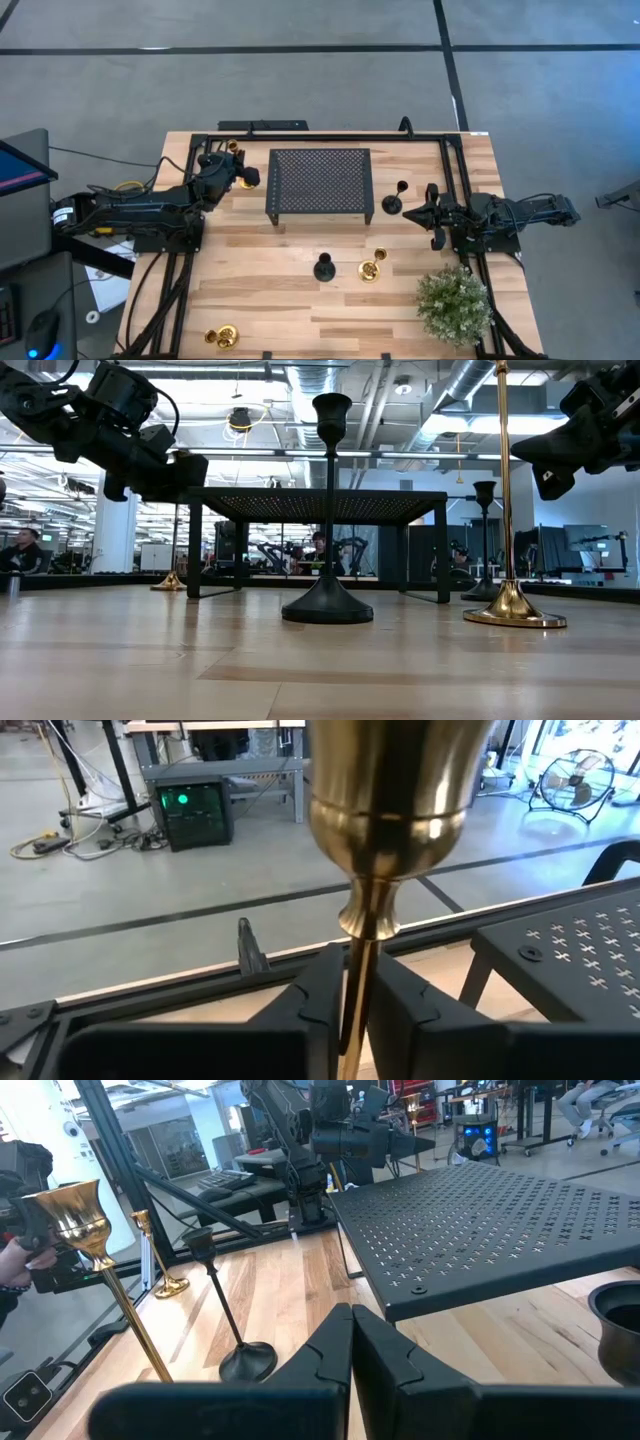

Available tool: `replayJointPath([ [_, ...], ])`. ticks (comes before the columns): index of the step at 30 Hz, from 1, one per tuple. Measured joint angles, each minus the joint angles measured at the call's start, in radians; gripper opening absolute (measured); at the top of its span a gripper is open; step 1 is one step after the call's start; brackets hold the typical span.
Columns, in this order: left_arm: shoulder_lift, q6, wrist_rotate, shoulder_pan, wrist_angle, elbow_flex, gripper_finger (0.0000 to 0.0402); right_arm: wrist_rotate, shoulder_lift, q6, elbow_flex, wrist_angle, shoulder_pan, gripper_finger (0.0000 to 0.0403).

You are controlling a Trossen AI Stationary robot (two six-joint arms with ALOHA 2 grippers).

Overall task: Pick & Place candle stick holders
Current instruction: Put the top left gold candle holder on the shelf

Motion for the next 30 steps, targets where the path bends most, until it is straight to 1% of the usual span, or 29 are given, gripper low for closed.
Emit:
replayJointPath([
  [2,0.0,0.003,0.005,0.0,0.0,0.0,0.002,0.0,0.0,0.0,0.0,0.0,0.0,0.0],
  [5,0.0,0.022,0.074,0.0,0.003,0.0,0.0011,0.0,0.0,0.0,0.0,0.0,0.0,0.0],
  [8,0.0,0.037,0.137,0.0,0.007,0.001,0.0017,0.0,0.0,0.0,0.0,0.0,0.0,0.0],
  [14,-0.002,0.083,0.154,0.0,0.005,0.001,0.001,0.0,0.0,0.0,0.0,0.0,0.0,0.0],
  [17,-0.002,0.083,0.154,-0.002,0.001,0.001,0.0014,0.0,0.0,0.001,0.0,0.0,0.0,0.0],
  [23,-0.009,0.118,0.139,-0.05,-0.007,0.001,0.0011,0.0,0.0,0.002,0.0,0.0,0.0,0.0],
  [30,-0.066,0.223,-0.005,-0.14,-0.018,0.0,0.001,0.0,0.0,0.002,0.0,0.0,0.0,0.0],
])
